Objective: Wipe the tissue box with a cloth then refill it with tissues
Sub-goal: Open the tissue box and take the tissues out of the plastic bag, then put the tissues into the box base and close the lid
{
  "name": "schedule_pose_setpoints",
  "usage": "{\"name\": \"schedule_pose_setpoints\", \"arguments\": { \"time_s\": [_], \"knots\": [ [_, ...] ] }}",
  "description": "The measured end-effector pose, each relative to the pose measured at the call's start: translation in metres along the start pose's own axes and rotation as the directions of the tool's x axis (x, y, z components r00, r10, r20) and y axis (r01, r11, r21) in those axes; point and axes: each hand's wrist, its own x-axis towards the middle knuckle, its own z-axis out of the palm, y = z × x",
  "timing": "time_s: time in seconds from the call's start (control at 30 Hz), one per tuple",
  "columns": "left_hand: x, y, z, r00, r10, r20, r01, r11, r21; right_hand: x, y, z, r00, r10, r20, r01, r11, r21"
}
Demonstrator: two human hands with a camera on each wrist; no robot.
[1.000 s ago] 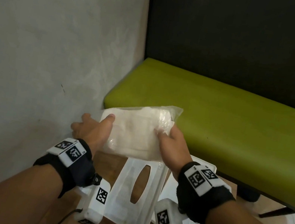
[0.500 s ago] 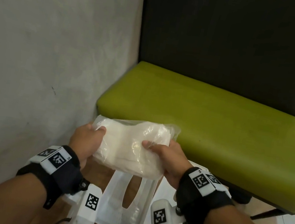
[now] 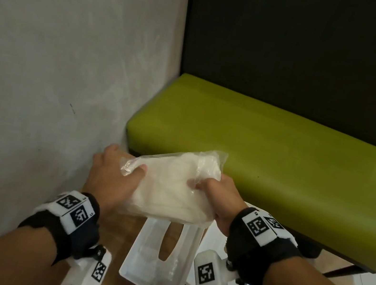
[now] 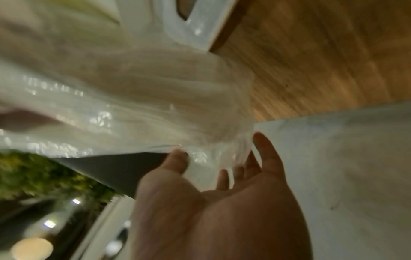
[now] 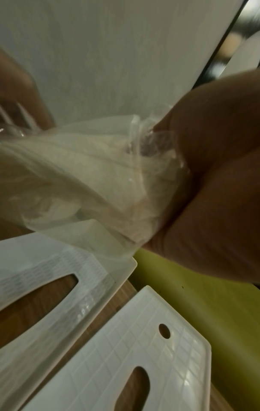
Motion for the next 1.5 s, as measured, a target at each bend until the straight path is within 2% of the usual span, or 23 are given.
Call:
{"name": "schedule_pose_setpoints", "arguments": {
  "time_s": [0.03, 0.1, 0.17, 0.23, 0.3, 0.53, 0.77, 0.93, 1.07, 1.17, 1.27, 1.4, 1.5],
  "knots": [
    [-0.005, 0.003, -0.002, 0.992, 0.120, 0.047, -0.124, 0.988, 0.091, 0.000, 0.001, 0.000, 1.000, 0.001, 0.009, -0.001, 1.000, -0.005],
    [-0.012, 0.008, -0.005, 0.930, 0.296, 0.215, -0.347, 0.902, 0.257, -0.001, 0.003, 0.002, 1.000, 0.004, 0.026, -0.004, 1.000, -0.006],
    [-0.017, 0.014, -0.002, 0.849, 0.370, 0.377, -0.494, 0.809, 0.318, -0.001, 0.004, 0.003, 0.999, 0.007, 0.033, -0.007, 1.000, -0.008],
    [-0.021, 0.020, 0.005, 0.778, 0.433, 0.455, -0.601, 0.725, 0.337, -0.002, 0.004, 0.006, 0.999, 0.010, 0.048, -0.010, 1.000, -0.015],
    [-0.023, 0.021, 0.011, 0.753, 0.459, 0.471, -0.636, 0.692, 0.342, -0.003, 0.003, 0.008, 0.997, 0.017, 0.070, -0.014, 0.999, -0.033],
    [-0.022, 0.012, 0.018, 0.744, 0.522, 0.418, -0.667, 0.621, 0.412, -0.004, 0.002, 0.005, 0.997, 0.012, 0.074, -0.008, 0.998, -0.066],
    [-0.012, 0.000, 0.012, 0.791, 0.465, 0.398, -0.610, 0.655, 0.446, -0.009, -0.018, -0.001, 1.000, 0.003, 0.003, -0.002, 0.997, -0.082],
    [0.002, -0.024, 0.009, 0.864, 0.354, 0.358, -0.498, 0.710, 0.498, -0.008, -0.029, -0.010, 0.999, 0.012, -0.041, -0.015, 0.998, -0.068],
    [0.002, -0.042, 0.008, 0.899, 0.307, 0.311, -0.432, 0.734, 0.523, -0.005, -0.034, -0.013, 0.998, 0.023, -0.051, -0.026, 0.997, -0.070],
    [-0.001, -0.049, 0.007, 0.941, 0.186, 0.281, -0.324, 0.731, 0.600, -0.003, -0.037, -0.020, 0.998, 0.022, -0.053, -0.026, 0.997, -0.076],
    [0.003, -0.062, 0.007, 0.977, 0.010, 0.213, -0.147, 0.754, 0.641, -0.002, -0.040, -0.031, 0.997, 0.026, -0.068, -0.029, 0.999, -0.043],
    [0.010, -0.079, 0.018, 0.982, -0.124, 0.146, -0.009, 0.732, 0.682, 0.003, -0.041, -0.038, 0.995, 0.036, -0.090, -0.041, 0.998, -0.055],
    [0.013, -0.081, 0.024, 0.959, -0.254, 0.123, 0.103, 0.721, 0.685, 0.004, -0.044, -0.042, 0.994, 0.028, -0.105, -0.040, 0.993, -0.115]
  ]
}}
